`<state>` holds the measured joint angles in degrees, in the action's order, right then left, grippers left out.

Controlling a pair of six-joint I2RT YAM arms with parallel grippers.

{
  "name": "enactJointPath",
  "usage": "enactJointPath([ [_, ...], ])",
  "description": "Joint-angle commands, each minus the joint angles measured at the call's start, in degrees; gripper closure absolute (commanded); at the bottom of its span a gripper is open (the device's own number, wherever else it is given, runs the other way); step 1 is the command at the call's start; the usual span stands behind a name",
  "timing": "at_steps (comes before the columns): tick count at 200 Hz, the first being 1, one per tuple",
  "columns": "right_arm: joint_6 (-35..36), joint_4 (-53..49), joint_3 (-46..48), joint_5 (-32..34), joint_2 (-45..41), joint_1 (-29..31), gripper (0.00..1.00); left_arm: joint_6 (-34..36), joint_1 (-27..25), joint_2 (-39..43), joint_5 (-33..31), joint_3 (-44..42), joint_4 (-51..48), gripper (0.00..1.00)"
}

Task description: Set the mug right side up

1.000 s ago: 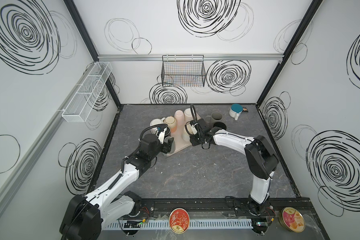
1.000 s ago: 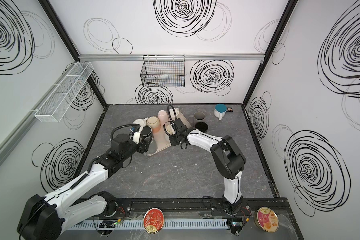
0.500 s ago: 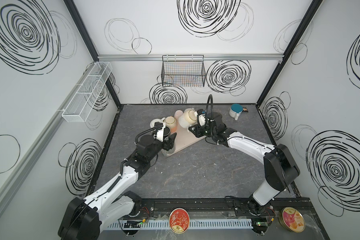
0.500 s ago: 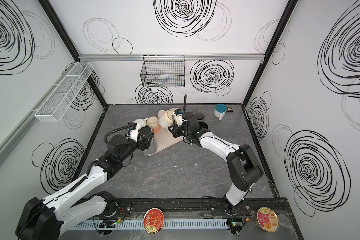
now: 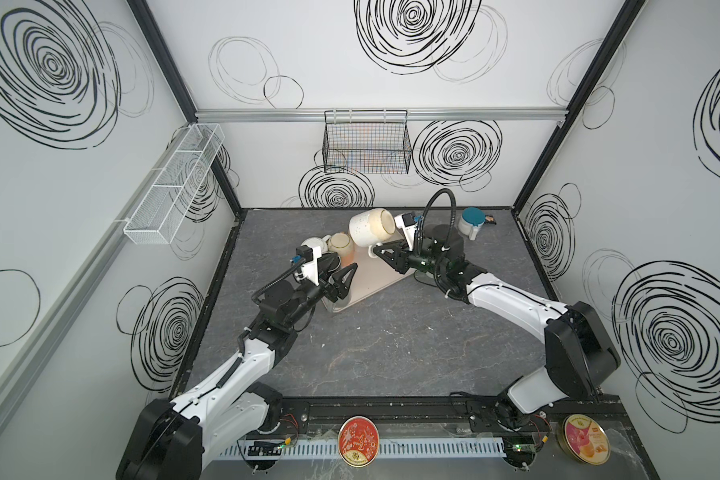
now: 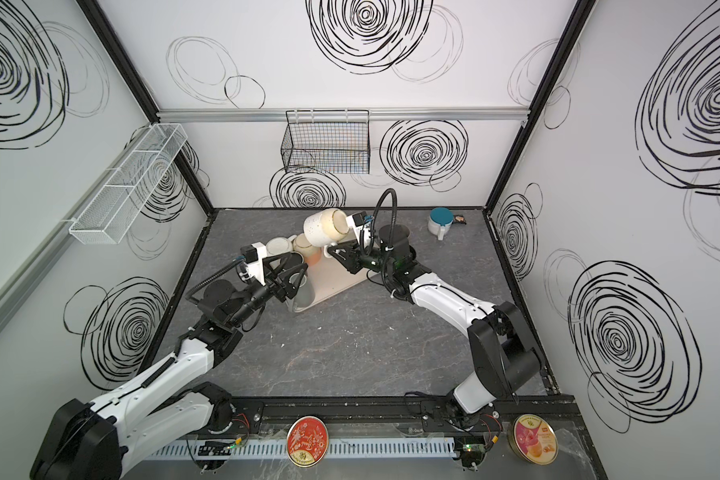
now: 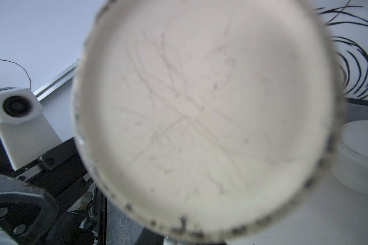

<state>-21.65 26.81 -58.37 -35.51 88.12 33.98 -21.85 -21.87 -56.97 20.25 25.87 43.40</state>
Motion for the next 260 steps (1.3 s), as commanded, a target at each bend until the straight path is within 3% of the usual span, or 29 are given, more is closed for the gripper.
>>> enactJointPath([
  [1,-1.9,12.41,-0.14,-4.76,-3.77,-0.09,1.0,-2.9,0.74,-1.57,4.64,0.62,7.48,0.2],
  [137,-4.12,15.03,-2.14,-14.28,-2.35,2.67,1.0,-15.45,1.16,-10.86,5.15,0.65,22.04,0.25],
  [201,-3.84,14.87,-2.26,-13.84,-3.04,3.29,1.0,-14.3,1.13,-12.08,3.06,1.37,17.54,0.29],
  [260,-2.35,13.03,-3.51,-14.94,-1.9,4.67,1.0,-9.86,-0.69,-12.67,0.93,5.32,5.9,0.31],
])
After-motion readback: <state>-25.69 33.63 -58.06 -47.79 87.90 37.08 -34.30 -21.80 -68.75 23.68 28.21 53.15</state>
